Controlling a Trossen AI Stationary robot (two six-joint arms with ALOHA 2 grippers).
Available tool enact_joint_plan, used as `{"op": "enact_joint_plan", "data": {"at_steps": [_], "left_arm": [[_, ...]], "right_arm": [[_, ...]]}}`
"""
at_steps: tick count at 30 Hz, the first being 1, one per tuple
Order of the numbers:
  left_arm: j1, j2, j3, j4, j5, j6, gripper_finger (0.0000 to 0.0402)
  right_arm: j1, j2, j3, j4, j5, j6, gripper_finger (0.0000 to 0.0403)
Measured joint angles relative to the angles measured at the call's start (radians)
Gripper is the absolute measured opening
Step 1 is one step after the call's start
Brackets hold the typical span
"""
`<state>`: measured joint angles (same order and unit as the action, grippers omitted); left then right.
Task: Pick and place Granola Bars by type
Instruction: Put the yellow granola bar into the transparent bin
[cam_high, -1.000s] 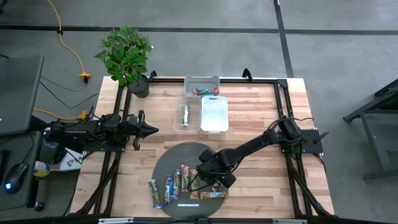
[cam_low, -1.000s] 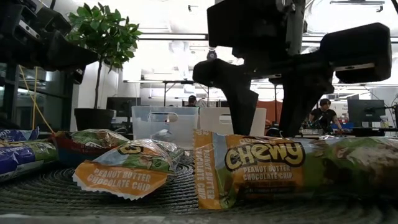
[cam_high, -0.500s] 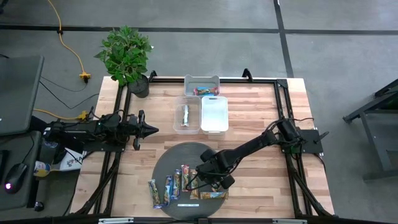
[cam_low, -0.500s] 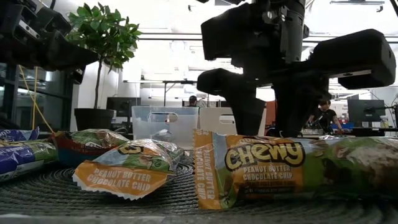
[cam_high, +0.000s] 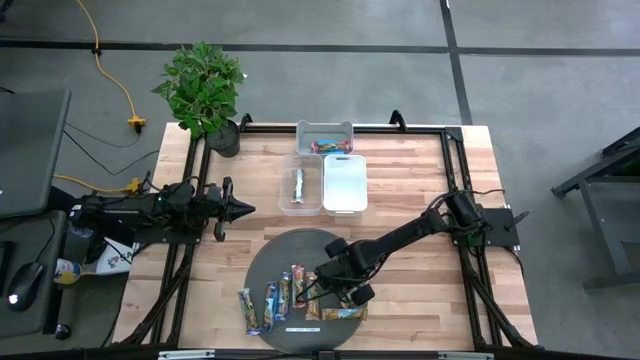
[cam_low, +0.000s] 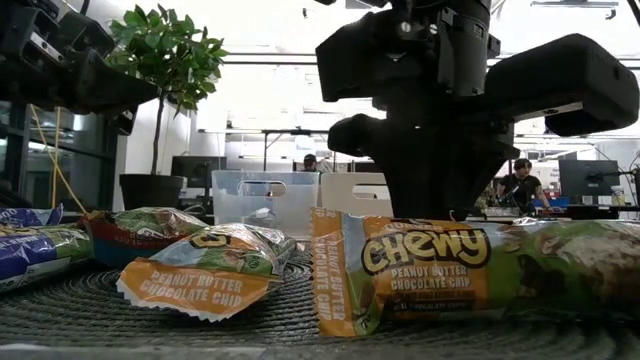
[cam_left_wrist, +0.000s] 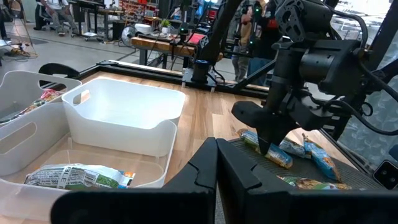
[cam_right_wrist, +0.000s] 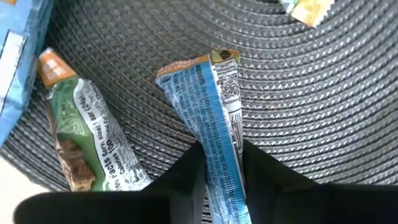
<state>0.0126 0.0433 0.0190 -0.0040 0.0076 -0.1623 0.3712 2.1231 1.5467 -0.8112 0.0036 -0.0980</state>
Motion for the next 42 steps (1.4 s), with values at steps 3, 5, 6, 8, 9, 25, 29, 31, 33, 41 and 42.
{"op": "enact_joint_plan", "data": {"at_steps": [3, 5, 6, 8, 9, 25, 29, 31, 33, 41, 42], "left_arm": [[0.000, 0.000, 0.000, 0.000, 0.000, 0.000, 0.0000], [0.000, 0.000, 0.000, 0.000, 0.000, 0.000, 0.0000], [0.000, 0.000, 0.000, 0.000, 0.000, 0.000, 0.0000], [0.000, 0.000, 0.000, 0.000, 0.000, 0.000, 0.0000], [0.000, 0.000, 0.000, 0.000, 0.000, 0.000, 0.0000], [0.000, 0.000, 0.000, 0.000, 0.000, 0.000, 0.0000], [0.000, 0.000, 0.000, 0.000, 0.000, 0.000, 0.0000], [0.000, 0.000, 0.000, 0.000, 0.000, 0.000, 0.0000], [0.000, 0.000, 0.000, 0.000, 0.000, 0.000, 0.0000], [0.000, 0.000, 0.000, 0.000, 0.000, 0.000, 0.0000], [0.000, 0.000, 0.000, 0.000, 0.000, 0.000, 0.0000]], "right_arm": [[-0.009, -0.001, 0.002, -0.004, -0.014, 0.059, 0.0058], [-0.019, -0.001, 0.017, -0.026, -0.037, 0.095, 0.0051], [-0.025, -0.001, 0.025, -0.036, -0.044, 0.107, 0.0049], [-0.041, -0.001, 0.047, -0.055, -0.068, 0.135, 0.0045], [-0.049, -0.001, 0.062, -0.070, -0.077, 0.149, 0.0044], [-0.271, -0.001, 0.392, 0.012, -0.709, 0.419, 0.0043], [-0.308, -0.001, 0.430, 0.194, -0.878, 0.500, 0.0043], [-0.318, -0.001, 0.437, 0.284, -0.919, 0.544, 0.0044], [-0.323, -0.002, 0.437, 0.360, -0.938, 0.570, 0.0045], [-0.358, -0.002, 0.437, 0.443, -0.893, 0.571, 0.0037], [-0.363, -0.002, 0.437, 0.443, -0.873, 0.571, 0.0036]]}}
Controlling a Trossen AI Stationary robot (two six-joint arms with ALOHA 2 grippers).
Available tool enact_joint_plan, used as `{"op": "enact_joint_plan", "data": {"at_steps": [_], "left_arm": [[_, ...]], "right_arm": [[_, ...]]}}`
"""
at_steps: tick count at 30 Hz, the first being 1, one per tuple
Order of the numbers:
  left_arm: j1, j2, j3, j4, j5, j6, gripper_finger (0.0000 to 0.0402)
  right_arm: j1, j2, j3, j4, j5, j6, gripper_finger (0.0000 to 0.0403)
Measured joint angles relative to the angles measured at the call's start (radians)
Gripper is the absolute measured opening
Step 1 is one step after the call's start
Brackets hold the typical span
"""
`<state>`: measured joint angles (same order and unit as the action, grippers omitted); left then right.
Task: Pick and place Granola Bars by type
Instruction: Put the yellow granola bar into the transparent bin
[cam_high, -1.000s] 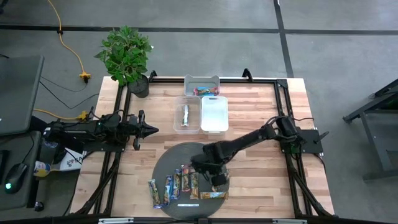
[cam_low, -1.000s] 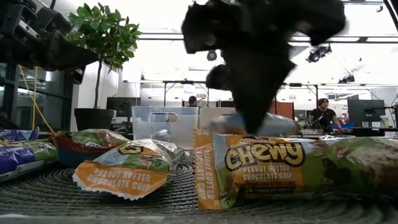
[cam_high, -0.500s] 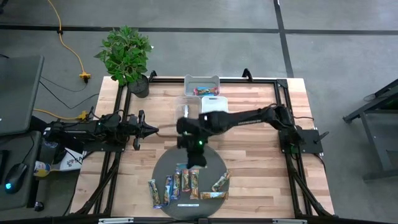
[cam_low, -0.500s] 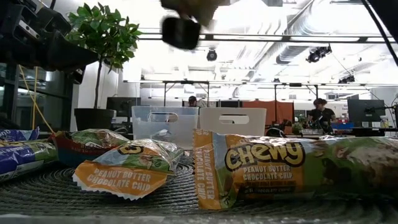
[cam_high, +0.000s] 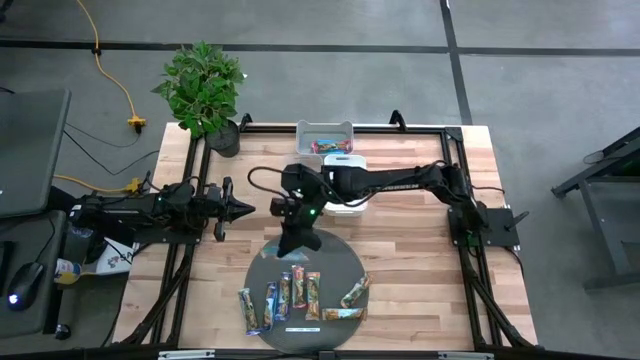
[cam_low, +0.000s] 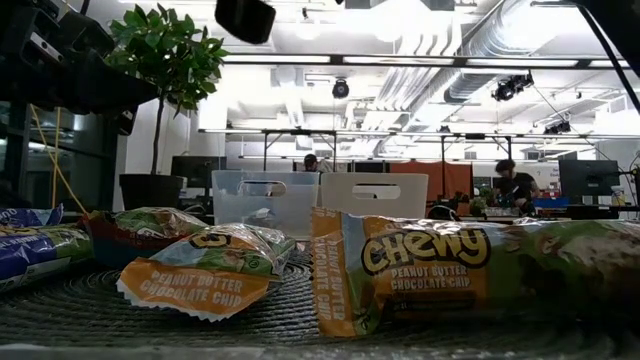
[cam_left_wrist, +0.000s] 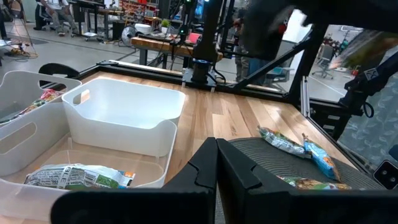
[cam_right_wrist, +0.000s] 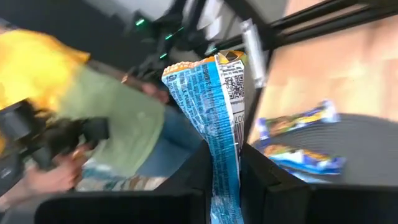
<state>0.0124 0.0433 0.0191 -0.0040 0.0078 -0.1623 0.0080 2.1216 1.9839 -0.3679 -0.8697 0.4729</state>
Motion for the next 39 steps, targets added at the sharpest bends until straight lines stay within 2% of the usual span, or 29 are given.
{"op": "enact_joint_plan", "data": {"at_steps": [3, 9, 15, 20, 24, 29, 35, 39], "left_arm": [[0.000, 0.000, 0.000, 0.000, 0.000, 0.000, 0.0000], [0.000, 0.000, 0.000, 0.000, 0.000, 0.000, 0.0000], [0.000, 0.000, 0.000, 0.000, 0.000, 0.000, 0.0000], [0.000, 0.000, 0.000, 0.000, 0.000, 0.000, 0.0000], [0.000, 0.000, 0.000, 0.000, 0.000, 0.000, 0.0000], [0.000, 0.000, 0.000, 0.000, 0.000, 0.000, 0.0000], [0.000, 0.000, 0.000, 0.000, 0.000, 0.000, 0.0000], [0.000, 0.000, 0.000, 0.000, 0.000, 0.000, 0.0000]], "right_arm": [[-0.017, 0.000, 0.000, 0.000, 0.073, 0.001, 0.0038], [-0.057, 0.000, 0.000, -0.001, 0.299, 0.061, 0.0042], [-0.100, 0.000, 0.000, -0.049, 0.568, 0.193, 0.0036], [-0.132, 0.000, 0.000, -0.162, 0.780, 0.280, 0.0041], [-0.141, 0.000, -0.003, -0.270, 0.997, 0.343, 0.0045], [-0.141, 0.000, -0.004, -0.352, 1.237, 0.530, 0.0039], [-0.140, 0.004, -0.003, -0.354, 1.325, 0.732, 0.0038], [-0.134, 0.029, -0.003, -0.352, 1.319, 0.804, 0.0040]]}}
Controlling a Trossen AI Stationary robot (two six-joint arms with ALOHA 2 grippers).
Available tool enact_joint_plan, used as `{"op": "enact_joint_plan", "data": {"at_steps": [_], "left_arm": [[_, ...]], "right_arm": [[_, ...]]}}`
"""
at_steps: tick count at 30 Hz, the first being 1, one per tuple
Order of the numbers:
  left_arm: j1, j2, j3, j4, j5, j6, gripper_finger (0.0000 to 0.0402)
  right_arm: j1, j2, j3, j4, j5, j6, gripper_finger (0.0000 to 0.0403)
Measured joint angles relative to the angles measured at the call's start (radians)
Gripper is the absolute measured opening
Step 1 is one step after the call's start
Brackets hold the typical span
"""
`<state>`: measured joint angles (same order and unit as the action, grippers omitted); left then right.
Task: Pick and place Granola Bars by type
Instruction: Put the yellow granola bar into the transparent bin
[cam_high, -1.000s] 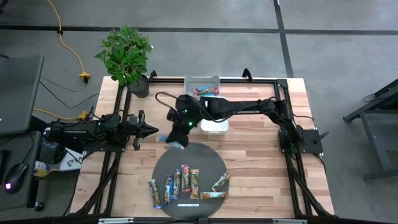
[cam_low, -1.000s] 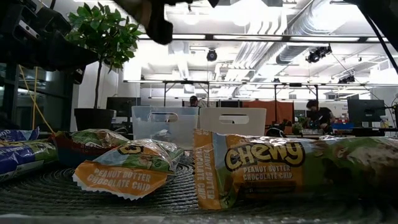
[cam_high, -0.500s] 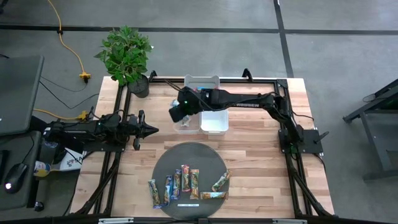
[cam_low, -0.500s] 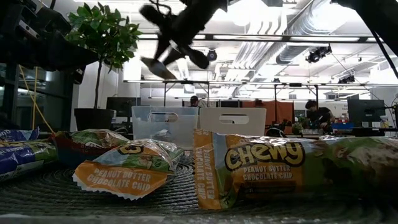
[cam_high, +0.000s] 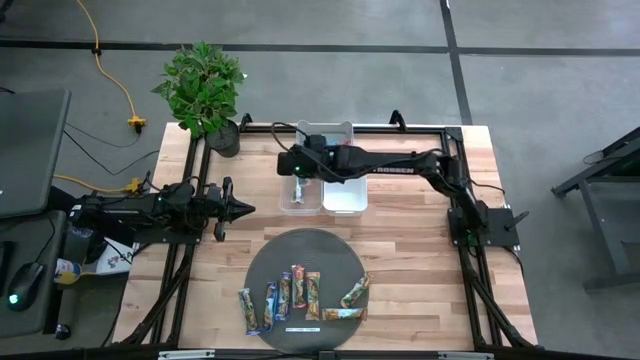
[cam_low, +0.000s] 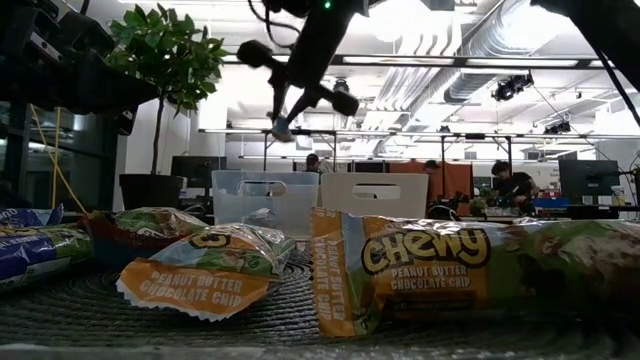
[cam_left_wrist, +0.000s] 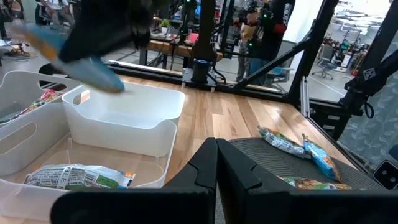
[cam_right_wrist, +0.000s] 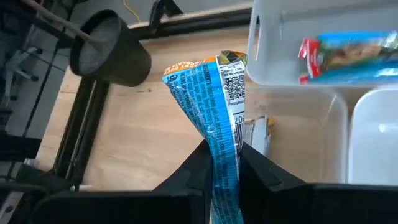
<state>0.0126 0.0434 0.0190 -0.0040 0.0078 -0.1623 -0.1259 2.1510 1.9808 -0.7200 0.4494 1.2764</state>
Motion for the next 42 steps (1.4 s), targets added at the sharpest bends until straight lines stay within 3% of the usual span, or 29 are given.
{"op": "enact_joint_plan", "data": {"at_steps": [7, 21, 28, 42], "left_arm": [[0.000, 0.000, 0.000, 0.000, 0.000, 0.000, 0.0000], [0.000, 0.000, 0.000, 0.000, 0.000, 0.000, 0.0000], [0.000, 0.000, 0.000, 0.000, 0.000, 0.000, 0.0000], [0.000, 0.000, 0.000, 0.000, 0.000, 0.000, 0.0000]], "right_arm": [[0.005, 0.077, 0.000, -0.002, -0.086, 0.104, 0.0033], [0.000, 0.088, 0.000, -0.133, -0.061, 0.250, 0.0047], [-0.003, 0.088, 0.000, -0.140, -0.072, 0.186, 0.0054], [0.002, 0.088, 0.000, -0.158, -0.063, 0.145, 0.0122]]}}
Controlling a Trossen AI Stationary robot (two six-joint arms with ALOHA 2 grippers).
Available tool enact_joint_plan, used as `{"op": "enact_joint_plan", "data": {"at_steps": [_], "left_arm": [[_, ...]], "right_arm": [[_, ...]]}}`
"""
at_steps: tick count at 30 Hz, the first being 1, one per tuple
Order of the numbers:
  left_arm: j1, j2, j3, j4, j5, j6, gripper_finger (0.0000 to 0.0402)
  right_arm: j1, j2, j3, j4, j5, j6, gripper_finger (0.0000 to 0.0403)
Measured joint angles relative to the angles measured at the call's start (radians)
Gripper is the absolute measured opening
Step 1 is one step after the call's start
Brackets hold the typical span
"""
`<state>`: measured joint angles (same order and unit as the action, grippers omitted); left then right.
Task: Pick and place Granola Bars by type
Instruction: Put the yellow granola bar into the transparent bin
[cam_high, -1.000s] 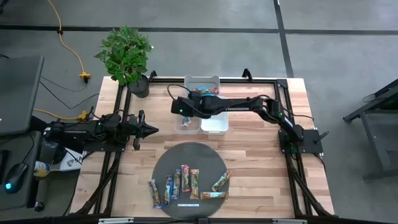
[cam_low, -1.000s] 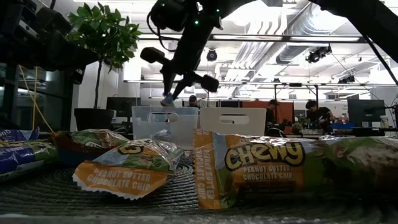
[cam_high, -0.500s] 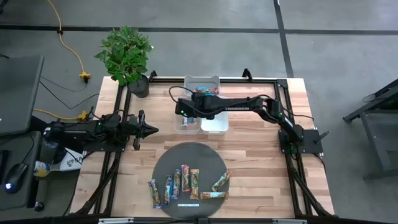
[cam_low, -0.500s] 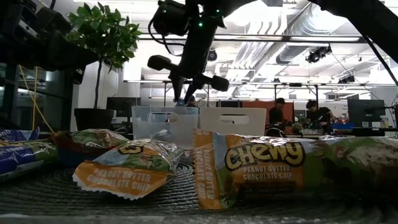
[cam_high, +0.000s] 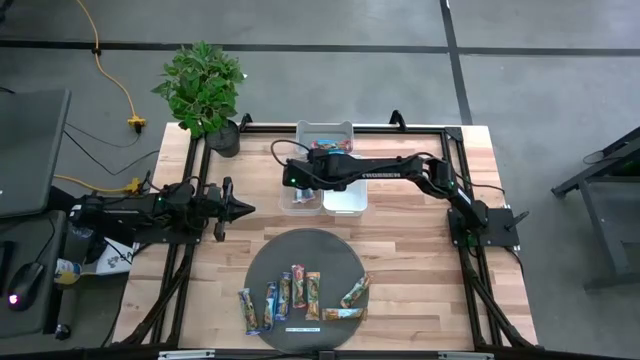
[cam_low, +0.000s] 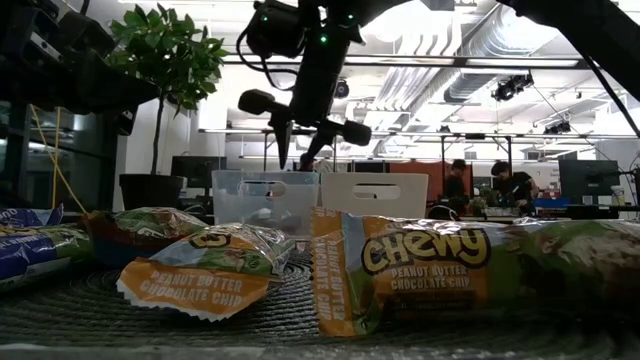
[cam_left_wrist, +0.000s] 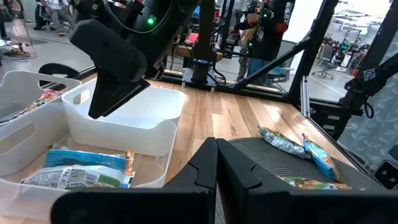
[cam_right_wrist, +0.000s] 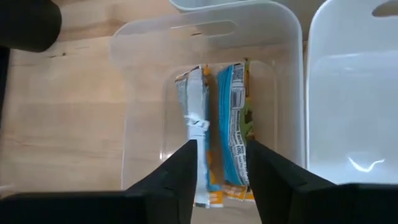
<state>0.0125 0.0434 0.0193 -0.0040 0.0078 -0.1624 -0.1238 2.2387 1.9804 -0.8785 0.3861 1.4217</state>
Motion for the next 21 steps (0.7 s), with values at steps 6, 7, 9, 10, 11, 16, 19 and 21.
{"op": "enact_joint_plan", "data": {"at_steps": [6, 7, 9, 10, 11, 16, 19, 21], "left_arm": [[0.000, 0.000, 0.000, 0.000, 0.000, 0.000, 0.0000], [0.000, 0.000, 0.000, 0.000, 0.000, 0.000, 0.0000], [0.000, 0.000, 0.000, 0.000, 0.000, 0.000, 0.0000], [0.000, 0.000, 0.000, 0.000, 0.000, 0.000, 0.0000], [0.000, 0.000, 0.000, 0.000, 0.000, 0.000, 0.0000], [0.000, 0.000, 0.000, 0.000, 0.000, 0.000, 0.0000], [0.000, 0.000, 0.000, 0.000, 0.000, 0.000, 0.0000], [0.000, 0.000, 0.000, 0.000, 0.000, 0.000, 0.0000]], "right_arm": [[0.000, 0.000, 0.000, 0.026, -0.006, -0.107, 0.0139], [0.000, 0.000, 0.000, 0.038, -0.013, -0.138, 0.0141], [0.000, 0.000, 0.000, 0.065, -0.038, -0.205, 0.0142], [0.000, 0.000, 0.000, 0.075, -0.051, -0.243, 0.0142], [0.000, 0.000, 0.000, 0.086, -0.065, -0.284, 0.0142], [0.000, 0.000, 0.000, 0.119, -0.144, -0.467, 0.0145], [0.000, 0.000, 0.000, 0.115, -0.184, -0.560, 0.0148], [0.000, 0.000, 0.000, 0.113, -0.214, -0.614, 0.0150]]}}
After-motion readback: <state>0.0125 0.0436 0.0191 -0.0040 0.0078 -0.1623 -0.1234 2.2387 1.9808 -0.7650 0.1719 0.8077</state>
